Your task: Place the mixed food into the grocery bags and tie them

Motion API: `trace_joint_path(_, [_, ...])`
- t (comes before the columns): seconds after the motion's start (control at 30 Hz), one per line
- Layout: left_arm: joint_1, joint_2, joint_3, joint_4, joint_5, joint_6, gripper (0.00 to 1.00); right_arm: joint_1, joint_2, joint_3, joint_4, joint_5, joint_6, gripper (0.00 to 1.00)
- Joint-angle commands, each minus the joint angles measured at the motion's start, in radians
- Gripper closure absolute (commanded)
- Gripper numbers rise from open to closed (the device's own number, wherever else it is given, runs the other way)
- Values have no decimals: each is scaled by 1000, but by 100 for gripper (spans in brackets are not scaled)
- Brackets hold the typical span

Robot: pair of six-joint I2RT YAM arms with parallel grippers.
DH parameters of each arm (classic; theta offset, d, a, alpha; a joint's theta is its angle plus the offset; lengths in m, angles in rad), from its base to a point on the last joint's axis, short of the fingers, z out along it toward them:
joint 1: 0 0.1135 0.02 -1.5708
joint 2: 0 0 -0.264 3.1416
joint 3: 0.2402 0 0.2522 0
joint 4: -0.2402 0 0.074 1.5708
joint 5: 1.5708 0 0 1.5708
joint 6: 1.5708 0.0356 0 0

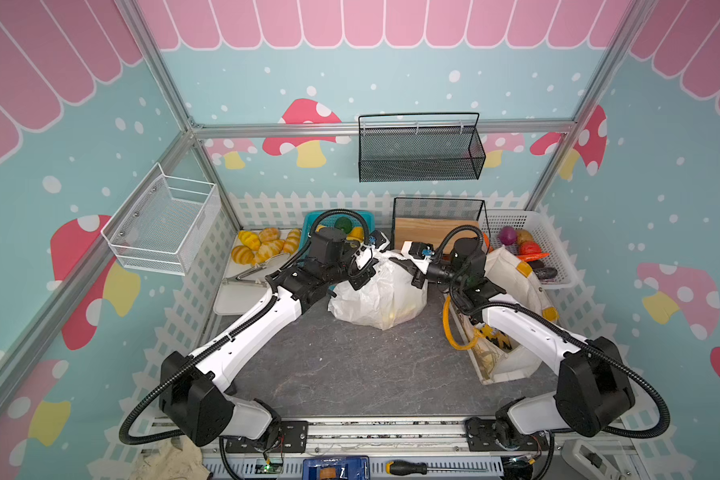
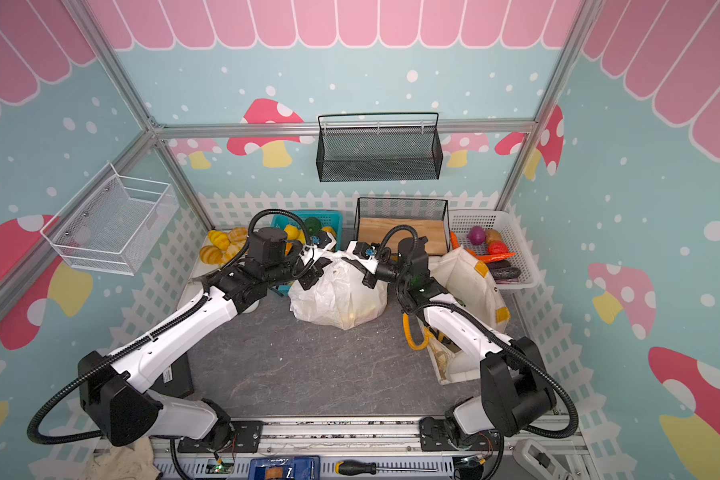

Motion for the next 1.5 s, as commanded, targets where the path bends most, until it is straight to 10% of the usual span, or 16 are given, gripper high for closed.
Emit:
trace_joint_path(0.0, [4, -47, -5, 61, 40, -83, 100, 8, 5, -16, -57, 86, -58, 93])
trace_joint_path(0.5, [42, -43, -11, 20, 66, -58, 100, 16, -41, -61, -61, 203, -121, 100])
trace_joint_path(1.1, [15, 39, 123, -91, 101, 267, 39, 16, -107, -76, -44, 113, -122, 100])
trace_joint_path(1.47, [6, 183, 267, -178, 57, 341, 58, 16, -124, -93, 37, 35, -59, 100])
